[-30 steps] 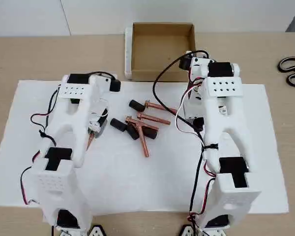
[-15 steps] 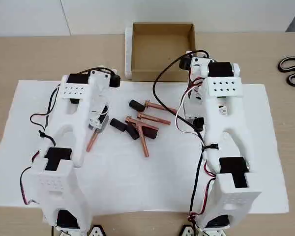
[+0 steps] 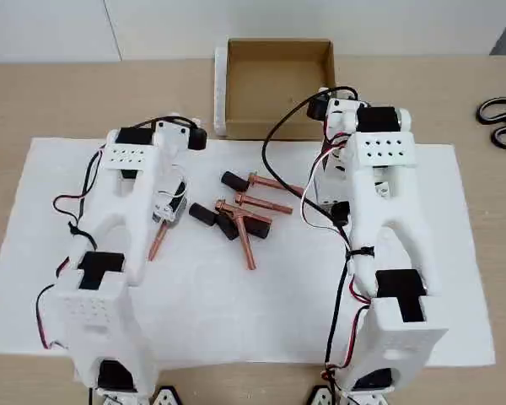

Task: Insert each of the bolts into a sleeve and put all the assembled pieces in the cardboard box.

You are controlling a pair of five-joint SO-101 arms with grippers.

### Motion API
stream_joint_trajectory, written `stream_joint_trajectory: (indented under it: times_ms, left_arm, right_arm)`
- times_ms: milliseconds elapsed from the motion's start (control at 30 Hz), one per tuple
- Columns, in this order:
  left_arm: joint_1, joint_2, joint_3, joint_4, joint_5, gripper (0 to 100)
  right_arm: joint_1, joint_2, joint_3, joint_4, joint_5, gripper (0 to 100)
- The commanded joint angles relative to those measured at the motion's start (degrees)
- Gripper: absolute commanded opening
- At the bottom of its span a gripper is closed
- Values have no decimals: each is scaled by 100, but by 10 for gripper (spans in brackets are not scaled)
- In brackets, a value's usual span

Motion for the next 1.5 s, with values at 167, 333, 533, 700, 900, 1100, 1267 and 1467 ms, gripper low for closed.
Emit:
stream_joint_trajectory:
  times_ms: [167, 333, 533, 700, 900, 1100, 1267, 1467]
  left_arm:
    - [-9, 360, -22, -316, 88, 77]
    - [0, 352, -31, -316, 132, 61]
    - [-18, 352, -462, 62, 176, 6]
    - [-35, 343, -1279, 712, 176, 6]
    - [-44, 316, -2316, 1231, 237, 6]
    - [-35, -774, -2114, 1240, 255, 6]
    - [-26, -1943, -1745, 1240, 255, 6]
    - [-35, -3314, -989, 1240, 255, 6]
  right_arm:
    - [57, -57, -308, 31, 35, 3]
    - [40, -57, -308, 31, 35, 3]
    - [31, -57, -308, 22, 35, 3]
    - [31, -66, -308, 22, 35, 3]
    - [31, -708, -316, 22, 35, 4]
    - [31, -2422, -299, 22, 35, 4]
    - [31, -3468, -273, 31, 44, 4]
    - [13, -4857, -26, 57, 44, 4]
